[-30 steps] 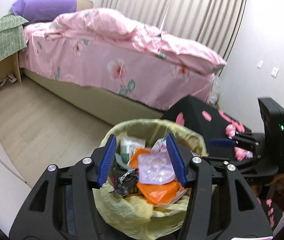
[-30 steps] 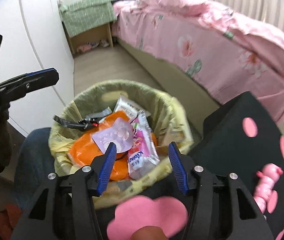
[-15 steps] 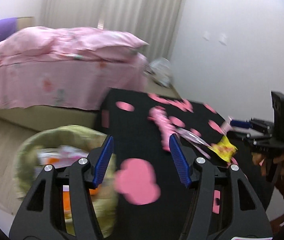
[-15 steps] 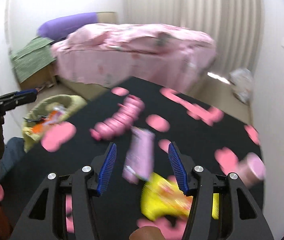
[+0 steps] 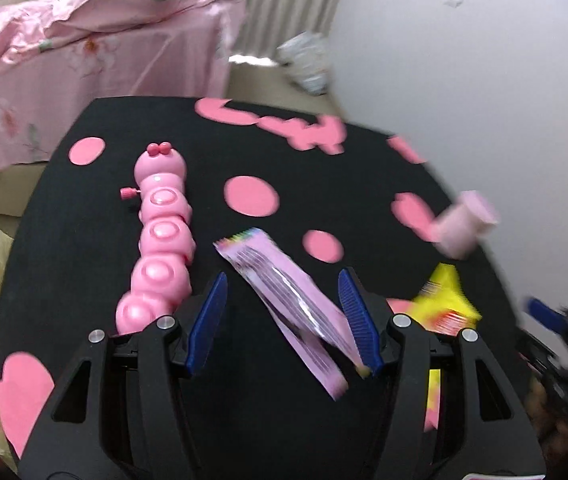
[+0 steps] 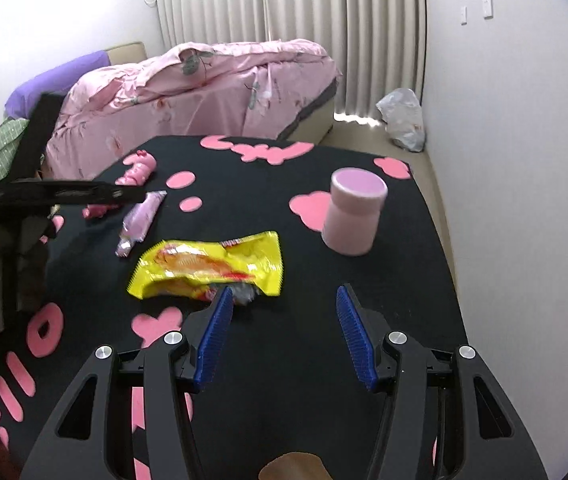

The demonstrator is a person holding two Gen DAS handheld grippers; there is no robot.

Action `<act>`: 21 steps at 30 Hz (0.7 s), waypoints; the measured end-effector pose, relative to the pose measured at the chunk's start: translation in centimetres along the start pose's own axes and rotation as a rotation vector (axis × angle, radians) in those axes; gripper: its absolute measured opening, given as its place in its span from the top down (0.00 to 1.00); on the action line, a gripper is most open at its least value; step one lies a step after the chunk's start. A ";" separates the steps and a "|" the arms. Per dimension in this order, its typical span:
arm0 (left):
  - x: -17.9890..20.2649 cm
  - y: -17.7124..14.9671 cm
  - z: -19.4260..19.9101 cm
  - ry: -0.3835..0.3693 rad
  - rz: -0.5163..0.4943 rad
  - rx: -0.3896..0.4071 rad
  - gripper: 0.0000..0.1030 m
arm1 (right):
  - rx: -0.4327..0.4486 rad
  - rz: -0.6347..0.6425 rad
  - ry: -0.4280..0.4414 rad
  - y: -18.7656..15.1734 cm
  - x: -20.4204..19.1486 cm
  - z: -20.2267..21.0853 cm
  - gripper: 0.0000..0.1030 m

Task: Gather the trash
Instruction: 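Move both tools back to the table toward the pink and yellow wrappers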

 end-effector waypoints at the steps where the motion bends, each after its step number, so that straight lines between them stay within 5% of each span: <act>1: 0.0 -0.1 -0.5 0.026 -0.012 -0.012 0.46 | -0.001 0.017 -0.005 -0.2 -0.1 0.0 0.50; 4: 0.3 -0.8 -1.2 0.045 -0.055 -0.035 0.49 | -0.002 0.058 0.004 -0.5 -0.6 0.0 0.50; 8: 0.4 -1.7 -0.3 0.025 -0.099 -0.050 0.71 | -0.006 0.047 0.032 -0.2 -0.9 -0.6 0.50; 13: 0.4 -3.2 1.9 -0.008 -0.136 -0.051 0.75 | -0.077 -0.054 0.054 -0.3 -0.6 -2.6 0.50; 21: -2.3 -6.1 6.6 -0.065 -0.016 -0.053 0.75 | -0.176 -0.288 0.153 -1.8 -2.0 -3.5 0.50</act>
Point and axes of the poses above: each gripper's, at about its wrist camera, not at the fingertips, and z roughly against the way its jaws point, x to its right, y to its top, the point moved 9 cm from there along -z, roughly the way its jaws point, and after that the axes turned 10 degrees about x, right-handed, at the moved point
